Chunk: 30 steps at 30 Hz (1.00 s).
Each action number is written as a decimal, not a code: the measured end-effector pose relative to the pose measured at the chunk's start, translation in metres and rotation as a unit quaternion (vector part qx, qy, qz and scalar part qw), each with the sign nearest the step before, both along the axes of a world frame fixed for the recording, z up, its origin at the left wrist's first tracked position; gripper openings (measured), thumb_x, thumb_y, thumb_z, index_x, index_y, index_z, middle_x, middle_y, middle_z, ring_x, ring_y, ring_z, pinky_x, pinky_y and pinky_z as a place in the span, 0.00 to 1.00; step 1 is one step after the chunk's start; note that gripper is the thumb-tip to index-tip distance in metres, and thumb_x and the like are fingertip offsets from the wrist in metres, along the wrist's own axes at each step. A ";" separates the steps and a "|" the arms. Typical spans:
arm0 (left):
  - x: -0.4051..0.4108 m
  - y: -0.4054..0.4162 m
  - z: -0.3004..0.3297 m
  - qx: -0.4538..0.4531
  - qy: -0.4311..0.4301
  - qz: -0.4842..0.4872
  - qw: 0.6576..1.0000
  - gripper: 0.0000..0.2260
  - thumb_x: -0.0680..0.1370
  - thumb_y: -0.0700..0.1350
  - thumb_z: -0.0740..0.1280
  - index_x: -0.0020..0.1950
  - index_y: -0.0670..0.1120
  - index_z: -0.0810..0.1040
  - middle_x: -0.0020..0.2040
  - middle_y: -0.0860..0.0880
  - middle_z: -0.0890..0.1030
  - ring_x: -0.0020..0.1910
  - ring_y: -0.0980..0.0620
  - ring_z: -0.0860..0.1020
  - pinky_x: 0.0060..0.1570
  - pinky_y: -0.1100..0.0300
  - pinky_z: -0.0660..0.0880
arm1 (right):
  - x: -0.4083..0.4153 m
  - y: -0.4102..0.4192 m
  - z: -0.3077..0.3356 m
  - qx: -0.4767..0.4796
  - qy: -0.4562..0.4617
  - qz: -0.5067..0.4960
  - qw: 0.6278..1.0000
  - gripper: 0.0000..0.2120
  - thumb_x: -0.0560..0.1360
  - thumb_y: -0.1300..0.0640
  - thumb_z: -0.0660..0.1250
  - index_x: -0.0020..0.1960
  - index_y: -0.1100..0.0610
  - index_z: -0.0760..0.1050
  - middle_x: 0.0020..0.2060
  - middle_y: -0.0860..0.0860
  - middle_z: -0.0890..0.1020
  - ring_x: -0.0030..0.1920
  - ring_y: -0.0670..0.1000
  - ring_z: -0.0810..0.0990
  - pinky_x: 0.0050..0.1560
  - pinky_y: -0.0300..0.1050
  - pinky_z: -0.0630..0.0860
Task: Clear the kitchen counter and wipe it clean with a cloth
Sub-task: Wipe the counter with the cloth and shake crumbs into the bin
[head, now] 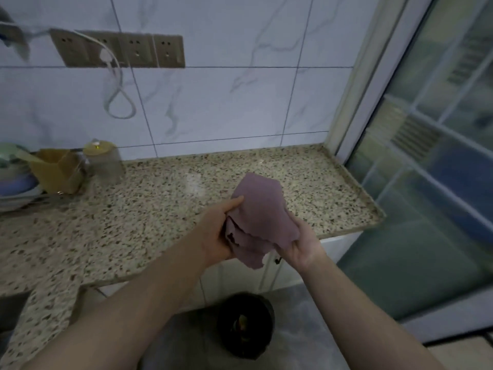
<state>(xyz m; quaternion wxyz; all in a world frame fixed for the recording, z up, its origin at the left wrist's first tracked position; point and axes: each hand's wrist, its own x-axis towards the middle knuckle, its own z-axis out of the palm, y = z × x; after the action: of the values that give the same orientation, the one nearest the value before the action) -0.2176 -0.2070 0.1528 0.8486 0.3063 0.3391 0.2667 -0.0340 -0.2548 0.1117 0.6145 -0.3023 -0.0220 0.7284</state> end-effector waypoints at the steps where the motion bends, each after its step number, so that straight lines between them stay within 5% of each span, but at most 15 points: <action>1: 0.015 -0.003 0.007 -0.001 -0.005 -0.015 1.000 0.17 0.77 0.52 0.66 0.55 0.41 0.85 0.57 0.41 0.84 0.53 0.41 0.83 0.55 0.44 0.80 | 0.014 -0.008 0.000 0.027 0.009 -0.022 0.999 0.21 0.76 0.54 0.63 0.62 0.68 0.78 0.65 0.62 0.78 0.61 0.58 0.80 0.65 0.54 0.75; 5: 0.070 -0.003 0.022 0.036 0.045 -0.020 0.998 0.13 0.80 0.48 0.65 0.60 0.45 0.82 0.55 0.43 0.85 0.52 0.42 0.84 0.49 0.46 0.82 | 0.072 -0.032 -0.006 0.094 0.074 -0.147 0.982 0.19 0.82 0.51 0.59 0.65 0.61 0.79 0.60 0.59 0.82 0.62 0.56 0.81 0.62 0.53 0.78; 8: 0.107 0.000 0.029 0.061 0.070 -0.038 0.995 0.12 0.81 0.45 0.64 0.63 0.47 0.79 0.54 0.43 0.85 0.49 0.43 0.85 0.44 0.50 0.83 | 0.087 -0.032 -0.003 0.101 0.060 -0.167 0.979 0.15 0.71 0.58 0.71 0.55 0.64 0.84 0.51 0.60 0.86 0.51 0.57 0.86 0.49 0.52 0.83; 9: 0.119 0.001 0.031 0.060 0.069 -0.044 0.995 0.12 0.81 0.44 0.64 0.63 0.46 0.79 0.53 0.43 0.85 0.45 0.43 0.85 0.38 0.53 0.83 | 0.089 -0.029 -0.004 0.081 0.031 -0.169 0.982 0.19 0.66 0.60 0.71 0.56 0.64 0.82 0.51 0.61 0.85 0.51 0.58 0.85 0.51 0.52 0.83; 11: 0.138 0.004 0.032 0.073 0.076 -0.059 0.993 0.12 0.81 0.43 0.63 0.63 0.45 0.78 0.51 0.42 0.85 0.41 0.44 0.85 0.32 0.58 0.79 | 0.090 -0.023 -0.004 0.047 -0.003 -0.156 0.987 0.23 0.74 0.58 0.65 0.68 0.64 0.74 0.61 0.63 0.80 0.57 0.59 0.79 0.64 0.54 0.75; 13: 0.156 0.011 0.030 0.123 0.120 -0.058 0.983 0.12 0.81 0.41 0.63 0.63 0.44 0.79 0.50 0.43 0.85 0.44 0.46 0.84 0.40 0.58 0.78 | 0.097 -0.020 -0.007 0.037 -0.012 -0.148 0.988 0.25 0.76 0.53 0.61 0.69 0.64 0.71 0.61 0.64 0.80 0.58 0.61 0.80 0.65 0.58 0.72; 15: 0.169 0.024 0.028 0.259 0.213 -0.048 0.941 0.10 0.80 0.41 0.65 0.60 0.45 0.80 0.45 0.47 0.85 0.41 0.50 0.82 0.42 0.61 0.75 | 0.109 -0.018 -0.012 0.036 0.029 -0.140 0.989 0.23 0.76 0.51 0.59 0.64 0.64 0.75 0.54 0.64 0.83 0.54 0.61 0.82 0.58 0.57 0.77; 17: 0.176 0.041 0.027 0.452 0.323 -0.056 0.830 0.11 0.79 0.43 0.66 0.60 0.46 0.80 0.46 0.50 0.84 0.43 0.52 0.81 0.43 0.61 0.76 | 0.121 -0.017 -0.016 0.039 0.040 -0.123 0.991 0.21 0.78 0.51 0.56 0.61 0.63 0.78 0.50 0.63 0.85 0.49 0.61 0.85 0.50 0.56 0.82; 18: 0.178 0.046 0.028 0.517 0.358 -0.060 0.775 0.12 0.78 0.44 0.67 0.61 0.47 0.79 0.51 0.49 0.83 0.49 0.51 0.80 0.49 0.58 0.76 | 0.123 -0.018 -0.016 0.057 0.048 -0.105 0.992 0.21 0.78 0.52 0.58 0.61 0.64 0.79 0.53 0.64 0.84 0.50 0.62 0.85 0.51 0.58 0.82; 20: 0.182 0.062 0.026 0.581 0.375 -0.067 0.719 0.14 0.76 0.46 0.69 0.61 0.49 0.79 0.55 0.50 0.82 0.52 0.52 0.78 0.52 0.59 0.72 | 0.123 -0.012 -0.015 0.095 0.047 -0.103 0.989 0.23 0.70 0.54 0.74 0.60 0.67 0.80 0.57 0.64 0.82 0.54 0.62 0.84 0.54 0.59 0.81; 22: 0.185 0.078 0.022 0.604 0.361 -0.084 0.706 0.16 0.74 0.49 0.71 0.61 0.54 0.78 0.53 0.52 0.81 0.50 0.55 0.77 0.50 0.63 0.68 | 0.127 -0.003 -0.017 0.113 0.035 -0.126 0.985 0.32 0.51 0.57 0.87 0.52 0.65 0.84 0.52 0.62 0.85 0.49 0.59 0.86 0.50 0.54 0.82; 25: 0.188 0.102 0.014 0.638 0.357 -0.102 0.675 0.19 0.73 0.53 0.72 0.63 0.58 0.75 0.52 0.54 0.82 0.50 0.54 0.79 0.49 0.62 0.70 | 0.132 0.012 -0.020 0.096 0.034 -0.152 0.983 0.38 0.36 0.55 0.88 0.45 0.62 0.86 0.45 0.60 0.86 0.43 0.58 0.86 0.40 0.53 0.84; 28: 0.197 0.133 0.000 0.686 0.357 -0.107 0.624 0.19 0.74 0.55 0.71 0.63 0.60 0.73 0.54 0.55 0.82 0.50 0.54 0.79 0.49 0.61 0.73 | 0.140 0.035 -0.023 0.102 0.023 -0.192 0.976 0.38 0.33 0.54 0.88 0.43 0.58 0.86 0.42 0.56 0.85 0.41 0.56 0.85 0.37 0.50 0.83; 30: 0.207 0.150 -0.011 0.667 0.349 -0.120 0.648 0.19 0.74 0.54 0.71 0.63 0.59 0.74 0.54 0.55 0.81 0.49 0.56 0.78 0.49 0.62 0.75 | 0.148 0.046 -0.030 0.091 0.012 -0.206 0.974 0.31 0.41 0.51 0.85 0.42 0.61 0.86 0.43 0.58 0.86 0.41 0.56 0.87 0.39 0.53 0.84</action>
<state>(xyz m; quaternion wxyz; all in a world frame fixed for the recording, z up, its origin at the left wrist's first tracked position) -0.0106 -0.0571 0.1413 0.2591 0.8979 0.3010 0.1901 0.1136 -0.2091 0.0820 0.7765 -0.2345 -0.0182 0.5846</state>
